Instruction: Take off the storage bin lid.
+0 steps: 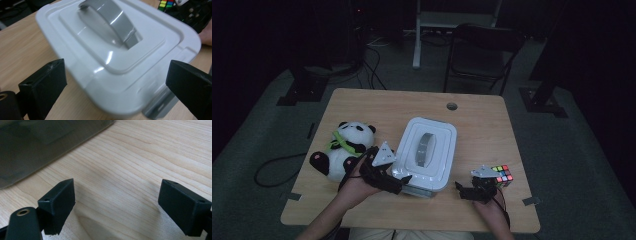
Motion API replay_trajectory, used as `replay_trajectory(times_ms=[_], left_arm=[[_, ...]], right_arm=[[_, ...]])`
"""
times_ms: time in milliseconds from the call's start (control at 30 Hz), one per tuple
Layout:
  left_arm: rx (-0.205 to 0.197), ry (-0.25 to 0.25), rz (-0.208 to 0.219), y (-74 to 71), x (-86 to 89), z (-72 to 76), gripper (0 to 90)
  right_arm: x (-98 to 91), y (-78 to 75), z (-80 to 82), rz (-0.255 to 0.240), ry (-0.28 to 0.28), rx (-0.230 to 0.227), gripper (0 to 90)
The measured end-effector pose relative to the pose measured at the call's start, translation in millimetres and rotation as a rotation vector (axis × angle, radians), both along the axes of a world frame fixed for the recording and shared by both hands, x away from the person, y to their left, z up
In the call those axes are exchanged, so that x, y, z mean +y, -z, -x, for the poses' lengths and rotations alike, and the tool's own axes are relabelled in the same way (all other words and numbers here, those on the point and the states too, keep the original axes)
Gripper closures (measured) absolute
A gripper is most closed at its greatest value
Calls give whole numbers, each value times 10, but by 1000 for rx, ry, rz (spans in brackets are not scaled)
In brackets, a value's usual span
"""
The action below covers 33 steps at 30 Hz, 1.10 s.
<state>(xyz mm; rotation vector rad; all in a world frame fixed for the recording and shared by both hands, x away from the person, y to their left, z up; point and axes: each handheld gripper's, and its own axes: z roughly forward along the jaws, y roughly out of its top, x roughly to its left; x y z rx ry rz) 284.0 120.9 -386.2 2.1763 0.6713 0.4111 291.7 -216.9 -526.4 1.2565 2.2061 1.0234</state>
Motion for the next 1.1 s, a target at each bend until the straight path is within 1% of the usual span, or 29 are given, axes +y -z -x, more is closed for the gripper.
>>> replay_trajectory(times_ms=[100, 233, 300, 333, 367, 400, 433, 467, 533, 633, 700, 733, 833, 900, 967, 1000, 1033, 1100], left_arm=[[6, 7, 8, -23, -62, -49, 47], [10, 18, -4, -36, -167, -120, 47], [12, 15, -5, -32, -217, -154, 47], [16, 19, -8, -28, -243, -171, 47], [13, 10, -15, -18, -282, -195, 47], [13, 10, -15, -18, -282, -195, 47], [13, 17, -34, -6, -338, -230, 48], [14, 19, -37, -4, -362, -244, 47], [10, 24, -57, -7, -413, -271, 48], [19, 30, -56, -11, -478, -318, 56], [26, 23, -59, -9, -510, -356, 57], [29, 21, -59, -6, -527, -376, 73], [34, 13, -82, 8, -578, -420, 74], [40, 16, -85, 15, -590, -433, 74], [49, 6, -97, 31, -614, -465, 74], [53, 8, -99, 35, -616, -475, 82], [61, 10, -83, 34, -612, -483, 145], [62, 12, -88, 32, -622, -493, 157]], right_arm=[[6, 1, 0, 5, -2, -1, 142], [8, 2, 0, 7, -3, 1, 142], [5, 2, -1, 5, -3, 3, 143], [6, 2, -2, 6, -4, 4, 143], [8, 2, -1, 8, -5, 3, 144], [8, 2, -1, 8, -5, 3, 144], [10, 3, -1, 10, -7, 6, 145], [9, 3, -1, 10, -7, 7, 146], [8, 3, -3, 10, -7, 9, 146], [7, 4, -4, 10, -10, 8, 147], [8, 4, -4, 10, -10, 11, 147], [9, 4, -3, 11, -10, 11, 147], [8, 5, -4, 10, -12, 12, 147], [7, 5, -3, 10, -13, 13, 147], [9, 5, -3, 11, -14, 14, 148], [10, 6, -4, 11, -15, 13, 148], [11, 6, -4, 12, -15, 13, 148], [11, 6, -5, 12, -15, 13, 154]])
